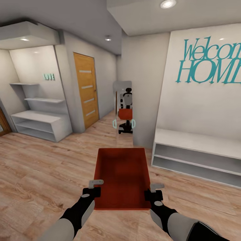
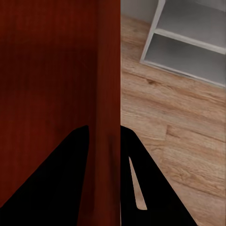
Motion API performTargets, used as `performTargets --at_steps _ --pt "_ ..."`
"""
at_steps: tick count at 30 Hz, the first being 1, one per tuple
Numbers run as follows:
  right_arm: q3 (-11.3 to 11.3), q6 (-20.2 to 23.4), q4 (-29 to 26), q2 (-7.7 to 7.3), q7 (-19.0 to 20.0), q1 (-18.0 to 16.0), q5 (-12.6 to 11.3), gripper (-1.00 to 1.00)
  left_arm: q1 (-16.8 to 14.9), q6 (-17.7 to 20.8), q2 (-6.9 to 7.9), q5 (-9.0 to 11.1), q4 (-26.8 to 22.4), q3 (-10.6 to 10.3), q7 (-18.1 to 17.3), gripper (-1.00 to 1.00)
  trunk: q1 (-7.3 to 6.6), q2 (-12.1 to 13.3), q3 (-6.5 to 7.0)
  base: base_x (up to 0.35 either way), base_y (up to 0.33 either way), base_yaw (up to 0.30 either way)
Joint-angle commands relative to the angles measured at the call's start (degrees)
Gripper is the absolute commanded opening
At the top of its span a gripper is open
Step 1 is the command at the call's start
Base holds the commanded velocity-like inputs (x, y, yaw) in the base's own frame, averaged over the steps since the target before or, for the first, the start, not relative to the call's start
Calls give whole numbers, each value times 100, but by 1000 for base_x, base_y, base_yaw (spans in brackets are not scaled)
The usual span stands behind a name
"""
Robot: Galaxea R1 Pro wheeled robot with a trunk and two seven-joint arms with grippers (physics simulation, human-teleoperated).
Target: Move the two storage containers from the living room to the garage. In the garage, place one container on the floor and stack the other container on top of it (either order is fine).
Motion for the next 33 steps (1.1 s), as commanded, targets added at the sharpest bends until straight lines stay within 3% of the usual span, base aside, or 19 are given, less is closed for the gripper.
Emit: performTargets --at_steps 1,20,33 --pt "-381 -61 -6 -54 -16 -9 -31 -100 -3 44 27 32 -3 70 113 -100 6 -10 -11 322 0 0" --pt "-381 -62 -6 -63 20 -9 -40 -100 -3 44 27 32 -3 70 112 -100 6 -10 -11 322 0 4" --pt "-381 -61 -6 -63 24 -9 -40 -100 -3 44 27 32 -3 70 111 -100 6 -10 -11 322 0 229"
